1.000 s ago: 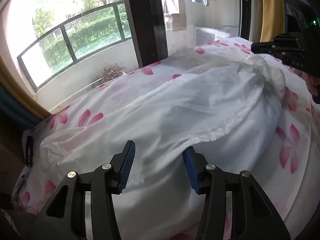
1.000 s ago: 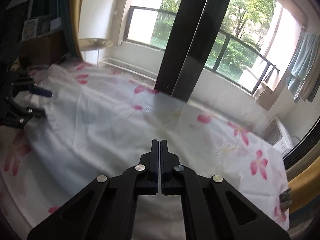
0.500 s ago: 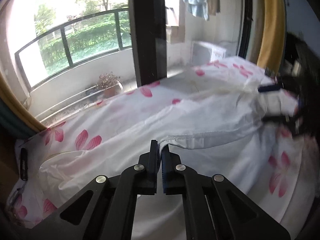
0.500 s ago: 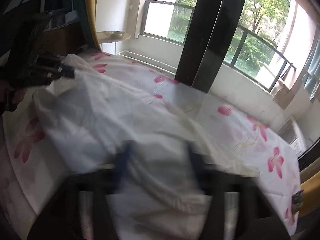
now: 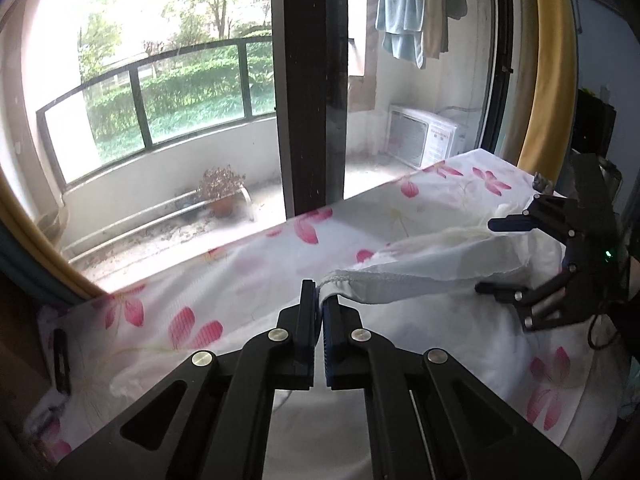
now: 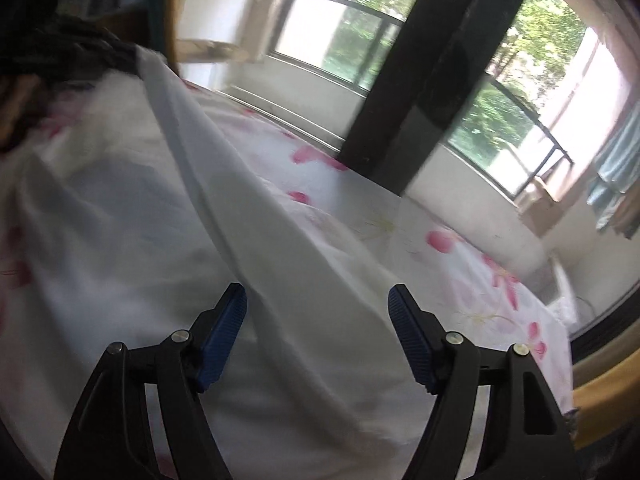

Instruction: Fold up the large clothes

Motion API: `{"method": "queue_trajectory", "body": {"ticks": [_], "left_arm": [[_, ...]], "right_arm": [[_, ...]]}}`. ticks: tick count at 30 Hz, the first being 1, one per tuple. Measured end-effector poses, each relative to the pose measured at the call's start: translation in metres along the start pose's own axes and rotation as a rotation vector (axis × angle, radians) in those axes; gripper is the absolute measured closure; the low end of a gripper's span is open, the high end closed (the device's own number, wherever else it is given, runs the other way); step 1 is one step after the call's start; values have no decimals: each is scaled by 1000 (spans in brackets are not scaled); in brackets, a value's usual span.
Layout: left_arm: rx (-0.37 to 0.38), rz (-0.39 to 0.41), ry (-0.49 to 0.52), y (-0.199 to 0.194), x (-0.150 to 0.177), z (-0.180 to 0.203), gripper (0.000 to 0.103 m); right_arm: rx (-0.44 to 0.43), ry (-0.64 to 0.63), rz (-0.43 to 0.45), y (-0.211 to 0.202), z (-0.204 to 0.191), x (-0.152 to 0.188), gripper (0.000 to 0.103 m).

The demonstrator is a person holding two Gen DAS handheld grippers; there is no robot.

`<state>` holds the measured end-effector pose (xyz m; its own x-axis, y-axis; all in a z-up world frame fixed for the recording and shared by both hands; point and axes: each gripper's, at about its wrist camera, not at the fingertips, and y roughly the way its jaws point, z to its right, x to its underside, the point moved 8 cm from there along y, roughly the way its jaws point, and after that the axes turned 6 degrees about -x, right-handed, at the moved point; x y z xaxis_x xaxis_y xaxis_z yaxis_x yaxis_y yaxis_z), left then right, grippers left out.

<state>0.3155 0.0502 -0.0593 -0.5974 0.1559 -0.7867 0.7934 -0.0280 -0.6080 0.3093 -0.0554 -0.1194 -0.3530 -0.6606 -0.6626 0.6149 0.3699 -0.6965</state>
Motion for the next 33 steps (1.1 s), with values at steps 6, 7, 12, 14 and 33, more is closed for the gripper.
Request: {"method": "queue_trajectory", "body": {"ticks": [6, 7, 12, 14, 33], "left_arm": [[-24, -29, 42, 33, -15, -12, 99], [-22, -39, 42, 40, -16, -13, 99], [-47, -131, 56, 89, -16, -24, 99], [-53, -192, 50, 109, -10, -29, 94], [-144, -124, -108, 13, -2, -124, 44]], "right_arm": [[105, 65, -45, 17, 64, 0, 39], [108, 79, -47, 23, 75, -2, 39], [144, 86, -101, 52, 116, -8, 39], [146, 93, -136, 63, 129, -7, 38], [118, 210, -163, 26, 181, 18, 38]]}}
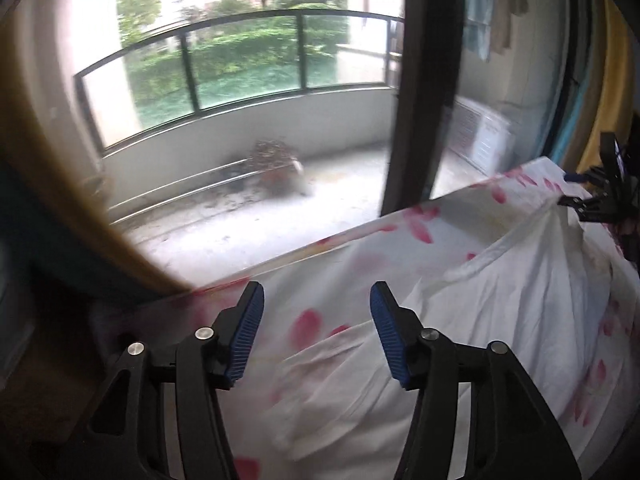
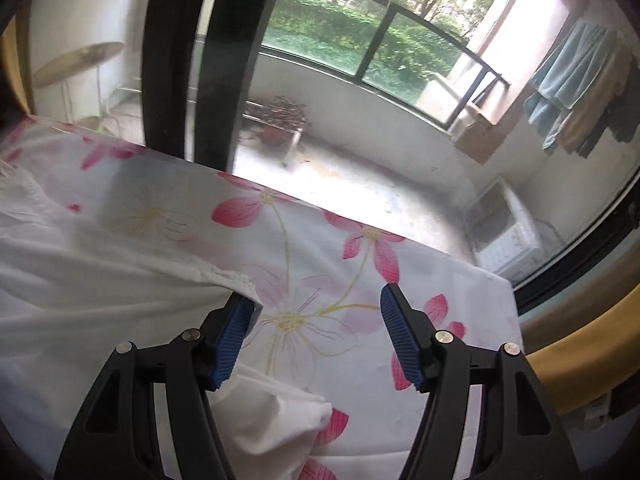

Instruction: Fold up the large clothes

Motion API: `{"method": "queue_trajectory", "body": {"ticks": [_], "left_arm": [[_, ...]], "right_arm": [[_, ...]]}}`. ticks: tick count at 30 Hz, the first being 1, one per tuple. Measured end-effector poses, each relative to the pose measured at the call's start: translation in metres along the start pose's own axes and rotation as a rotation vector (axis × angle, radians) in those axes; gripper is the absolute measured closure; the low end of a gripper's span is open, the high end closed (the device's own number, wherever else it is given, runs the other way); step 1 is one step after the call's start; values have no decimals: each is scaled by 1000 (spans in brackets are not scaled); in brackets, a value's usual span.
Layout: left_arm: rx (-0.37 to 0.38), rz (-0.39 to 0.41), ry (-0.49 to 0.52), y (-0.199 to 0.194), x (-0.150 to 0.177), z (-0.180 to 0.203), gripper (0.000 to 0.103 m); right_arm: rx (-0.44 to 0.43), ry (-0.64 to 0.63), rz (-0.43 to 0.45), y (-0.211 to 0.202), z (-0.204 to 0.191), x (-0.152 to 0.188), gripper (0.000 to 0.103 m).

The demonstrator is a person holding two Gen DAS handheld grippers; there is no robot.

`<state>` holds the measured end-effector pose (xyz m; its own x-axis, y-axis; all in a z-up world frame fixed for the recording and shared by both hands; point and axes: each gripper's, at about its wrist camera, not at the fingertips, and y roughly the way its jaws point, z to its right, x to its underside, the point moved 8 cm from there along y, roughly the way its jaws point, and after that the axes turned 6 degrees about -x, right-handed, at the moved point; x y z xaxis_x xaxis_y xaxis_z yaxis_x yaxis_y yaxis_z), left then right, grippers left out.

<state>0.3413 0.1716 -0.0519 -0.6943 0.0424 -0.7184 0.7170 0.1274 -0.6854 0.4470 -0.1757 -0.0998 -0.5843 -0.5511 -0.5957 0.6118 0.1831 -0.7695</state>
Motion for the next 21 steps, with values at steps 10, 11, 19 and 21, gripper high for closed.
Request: {"method": "queue_trajectory", "body": {"ticks": [10, 11, 19, 21], "left_arm": [[23, -120, 77, -3, 83, 9, 41], [25, -134, 95, 0, 90, 12, 41], [2, -202, 114, 44, 108, 23, 42], [18, -195, 82, 53, 104, 20, 43]], "right_arm": [[19, 110, 95, -38, 26, 7, 37], [15, 115, 98, -40, 28, 10, 37], [-82, 85, 5, -5, 15, 14, 36], [-179, 144, 13, 1, 11, 8, 36]]}}
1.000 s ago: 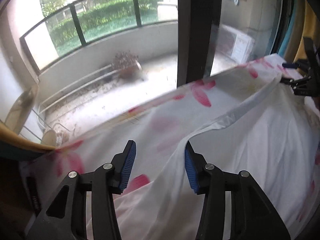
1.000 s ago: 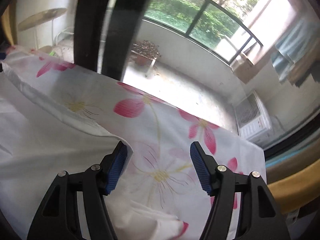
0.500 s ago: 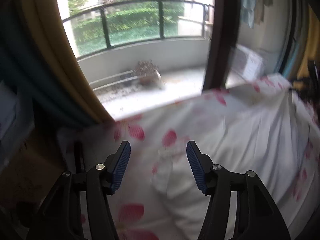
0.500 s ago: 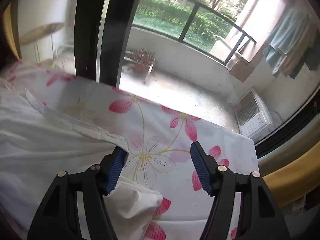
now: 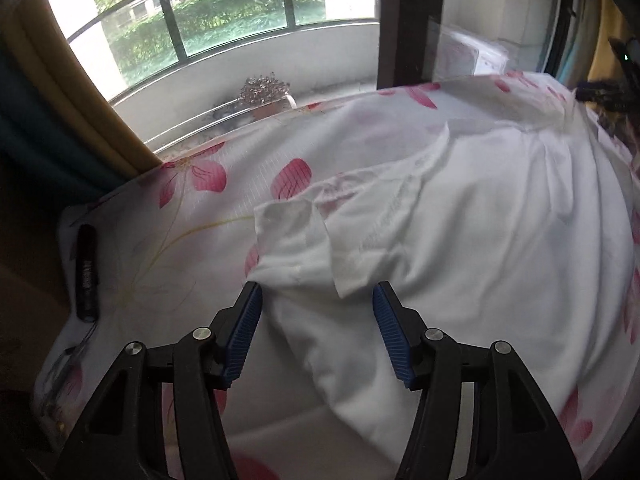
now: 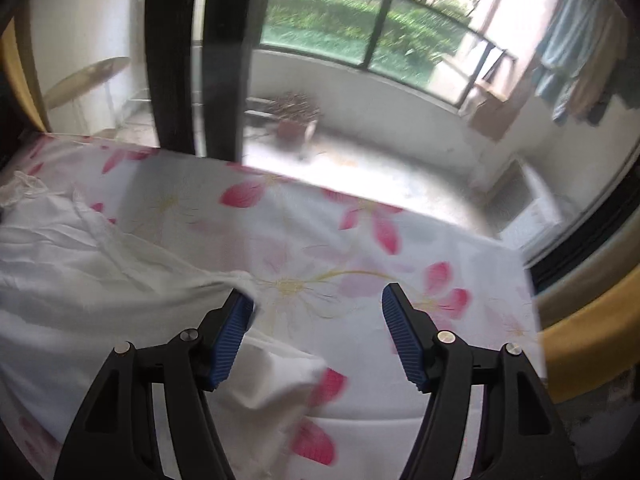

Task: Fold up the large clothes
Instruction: 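Grasp the shirt edge with the left tool and tuck it inward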

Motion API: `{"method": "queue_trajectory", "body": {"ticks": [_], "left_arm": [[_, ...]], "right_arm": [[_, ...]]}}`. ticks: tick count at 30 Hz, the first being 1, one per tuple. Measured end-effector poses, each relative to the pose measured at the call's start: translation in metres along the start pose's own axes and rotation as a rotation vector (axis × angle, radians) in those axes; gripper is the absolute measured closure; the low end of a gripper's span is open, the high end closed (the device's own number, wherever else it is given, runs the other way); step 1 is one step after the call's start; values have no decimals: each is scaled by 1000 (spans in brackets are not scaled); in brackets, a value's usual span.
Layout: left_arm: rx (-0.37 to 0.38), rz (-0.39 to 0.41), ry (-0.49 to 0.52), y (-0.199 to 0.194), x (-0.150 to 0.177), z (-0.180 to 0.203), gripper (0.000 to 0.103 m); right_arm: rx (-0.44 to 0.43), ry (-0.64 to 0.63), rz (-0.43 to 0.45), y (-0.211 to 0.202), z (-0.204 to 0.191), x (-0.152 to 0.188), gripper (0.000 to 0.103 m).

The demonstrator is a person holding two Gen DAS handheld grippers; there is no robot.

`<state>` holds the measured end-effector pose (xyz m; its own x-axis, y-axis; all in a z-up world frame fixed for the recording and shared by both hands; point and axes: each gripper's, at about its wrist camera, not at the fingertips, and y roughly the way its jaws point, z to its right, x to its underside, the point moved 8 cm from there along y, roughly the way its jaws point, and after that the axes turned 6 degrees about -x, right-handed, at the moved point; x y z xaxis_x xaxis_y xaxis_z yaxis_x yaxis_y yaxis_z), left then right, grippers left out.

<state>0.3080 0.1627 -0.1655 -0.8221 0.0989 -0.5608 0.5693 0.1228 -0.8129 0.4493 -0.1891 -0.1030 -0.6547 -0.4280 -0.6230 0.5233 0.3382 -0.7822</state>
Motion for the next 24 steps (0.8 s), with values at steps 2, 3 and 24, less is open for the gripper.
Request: {"method": "queue_trajectory", "body": {"ticks": [2, 3, 24], "left_arm": [[13, 12, -38, 0, -3, -8, 81], [14, 24, -60, 1, -5, -11, 93], [-183, 77, -373, -44, 19, -72, 90]], "right_arm": [[-51, 65, 27, 0, 3, -7, 36], [-54, 83, 43, -1, 5, -11, 36], [-19, -119, -59, -2, -8, 58, 36]]}}
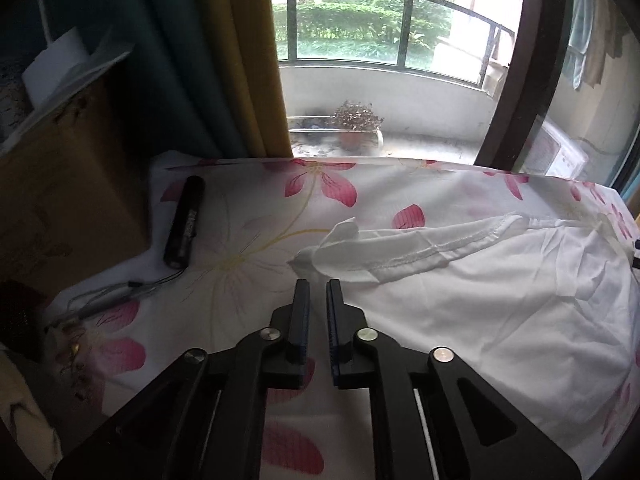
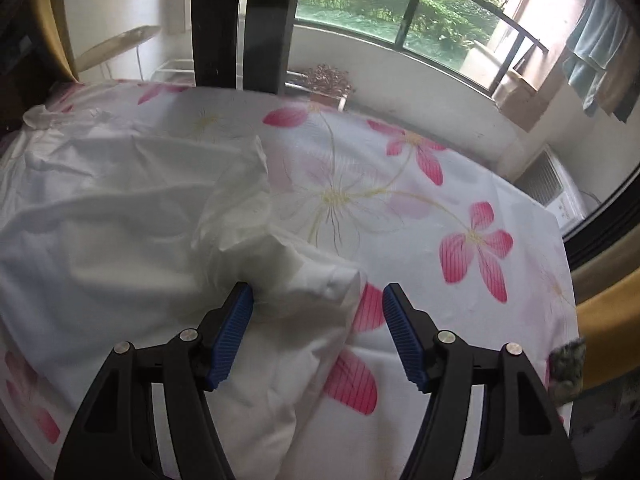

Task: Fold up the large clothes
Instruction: 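Grasp the shirt edge with the left tool and tuck it inward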

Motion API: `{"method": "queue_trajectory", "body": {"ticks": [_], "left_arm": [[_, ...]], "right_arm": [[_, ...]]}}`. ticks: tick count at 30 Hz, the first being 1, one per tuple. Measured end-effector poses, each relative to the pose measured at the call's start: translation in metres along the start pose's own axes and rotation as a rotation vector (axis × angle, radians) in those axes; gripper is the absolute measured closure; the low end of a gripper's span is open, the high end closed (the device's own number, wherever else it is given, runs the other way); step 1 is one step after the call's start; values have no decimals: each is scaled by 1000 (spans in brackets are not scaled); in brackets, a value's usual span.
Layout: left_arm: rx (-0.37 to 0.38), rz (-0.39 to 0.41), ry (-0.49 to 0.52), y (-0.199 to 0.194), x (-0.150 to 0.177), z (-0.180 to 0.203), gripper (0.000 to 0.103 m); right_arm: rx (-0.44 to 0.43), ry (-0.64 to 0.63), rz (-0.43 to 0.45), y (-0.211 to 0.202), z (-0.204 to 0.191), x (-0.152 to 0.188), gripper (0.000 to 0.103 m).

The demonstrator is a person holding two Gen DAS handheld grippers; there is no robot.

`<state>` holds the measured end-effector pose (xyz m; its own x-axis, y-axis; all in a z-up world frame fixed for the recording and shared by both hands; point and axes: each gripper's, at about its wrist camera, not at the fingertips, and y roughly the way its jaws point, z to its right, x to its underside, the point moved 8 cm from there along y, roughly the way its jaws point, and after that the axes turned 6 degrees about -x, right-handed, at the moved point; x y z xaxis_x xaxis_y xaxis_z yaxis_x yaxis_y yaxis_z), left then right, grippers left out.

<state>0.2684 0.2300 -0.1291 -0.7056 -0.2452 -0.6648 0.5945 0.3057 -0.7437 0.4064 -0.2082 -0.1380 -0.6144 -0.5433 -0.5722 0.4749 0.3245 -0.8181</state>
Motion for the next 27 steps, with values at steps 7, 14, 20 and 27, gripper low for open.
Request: {"method": "queue_trajectory", "body": {"ticks": [7, 14, 20, 27], "left_arm": [[9, -6, -20, -12, 13, -4, 67], [55, -93, 52, 6, 37, 24, 67], [34, -89, 43, 4, 38, 21, 67], [93, -47, -9, -25, 48, 20, 67]], "right_arm": [[-11, -139, -4, 10, -31, -2, 36], [216, 52, 27, 31, 43, -23, 36], [291, 399, 113, 12, 117, -26, 36], [221, 365, 100, -14, 93, 13, 36]]}}
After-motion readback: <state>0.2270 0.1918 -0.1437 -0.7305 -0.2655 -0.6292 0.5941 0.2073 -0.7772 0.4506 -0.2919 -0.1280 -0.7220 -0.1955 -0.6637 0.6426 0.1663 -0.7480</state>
